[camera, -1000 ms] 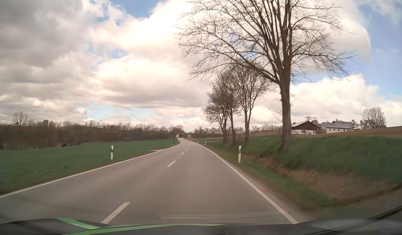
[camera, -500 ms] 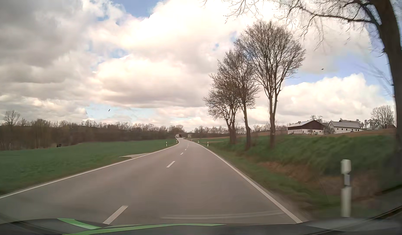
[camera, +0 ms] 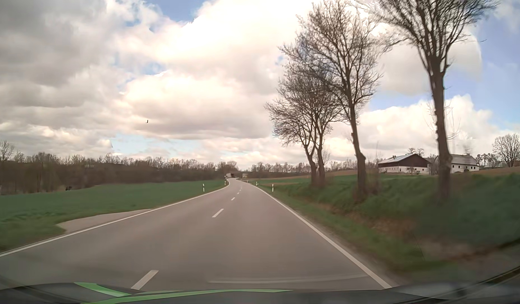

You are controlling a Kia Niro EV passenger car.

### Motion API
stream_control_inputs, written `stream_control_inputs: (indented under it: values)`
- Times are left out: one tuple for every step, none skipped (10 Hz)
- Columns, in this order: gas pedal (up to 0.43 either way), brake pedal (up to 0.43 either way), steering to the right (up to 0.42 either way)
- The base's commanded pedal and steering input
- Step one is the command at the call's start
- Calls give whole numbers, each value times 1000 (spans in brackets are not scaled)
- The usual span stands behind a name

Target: Follow the waypoints while adhering to traffic rules and regulations

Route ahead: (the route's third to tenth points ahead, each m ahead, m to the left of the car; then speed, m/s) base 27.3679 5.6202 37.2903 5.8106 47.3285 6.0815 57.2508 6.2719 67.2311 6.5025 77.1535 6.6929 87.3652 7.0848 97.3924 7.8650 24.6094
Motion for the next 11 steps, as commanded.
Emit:
stream_control_inputs:
  values:
    - [169,0,-1]
    - [157,0,-2]
    - [157,0,-3]
    - [157,0,-3]
    - [157,0,-3]
    - [157,0,-3]
    - [157,0,-3]
    - [157,0,-3]
    - [157,0,-3]
    - [157,0,-3]
    - [157,0,-3]
